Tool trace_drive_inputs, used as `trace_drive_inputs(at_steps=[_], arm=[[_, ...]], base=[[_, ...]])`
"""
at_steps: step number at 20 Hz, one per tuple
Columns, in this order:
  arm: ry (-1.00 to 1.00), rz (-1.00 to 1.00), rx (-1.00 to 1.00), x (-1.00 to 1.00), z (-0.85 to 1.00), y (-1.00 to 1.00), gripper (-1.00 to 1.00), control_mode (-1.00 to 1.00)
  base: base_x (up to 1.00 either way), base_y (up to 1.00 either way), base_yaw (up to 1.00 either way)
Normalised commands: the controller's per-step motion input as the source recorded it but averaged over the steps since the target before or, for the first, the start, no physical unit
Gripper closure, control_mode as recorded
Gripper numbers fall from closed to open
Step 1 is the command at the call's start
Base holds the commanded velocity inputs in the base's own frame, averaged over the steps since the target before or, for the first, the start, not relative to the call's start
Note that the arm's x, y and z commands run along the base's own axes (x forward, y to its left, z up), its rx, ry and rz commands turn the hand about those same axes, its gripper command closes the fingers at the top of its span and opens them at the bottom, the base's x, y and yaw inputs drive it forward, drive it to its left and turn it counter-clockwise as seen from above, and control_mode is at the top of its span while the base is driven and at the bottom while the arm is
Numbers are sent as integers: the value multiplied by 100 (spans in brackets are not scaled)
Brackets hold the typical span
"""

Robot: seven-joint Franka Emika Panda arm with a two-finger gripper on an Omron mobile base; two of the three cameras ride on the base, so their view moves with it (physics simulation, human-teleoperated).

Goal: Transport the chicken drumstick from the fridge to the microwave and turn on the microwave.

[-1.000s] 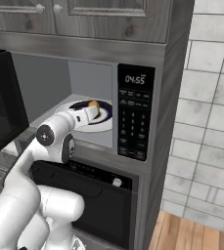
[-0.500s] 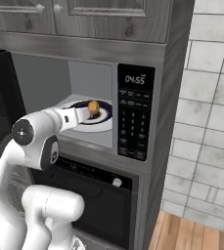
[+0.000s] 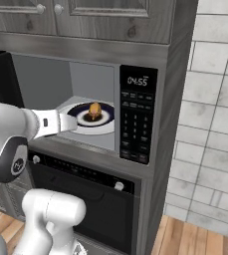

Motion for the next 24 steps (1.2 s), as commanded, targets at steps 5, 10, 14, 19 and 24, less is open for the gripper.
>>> trace_drive_inputs(at_steps=[5, 10, 14, 19, 24], arm=[[0, 2, -22, -100, -81, 9, -100, -100], [-1, 6, -23, -89, -63, 26, -100, -100], [-13, 14, -27, -68, -48, 35, -100, -100], [-18, 22, -29, -47, -42, 30, -100, -100], [-19, 22, -28, -38, -53, 19, -100, -100]], base=[[0, 0, 0], [0, 0, 0], [0, 0, 0], [0, 0, 0], [0, 0, 0]])
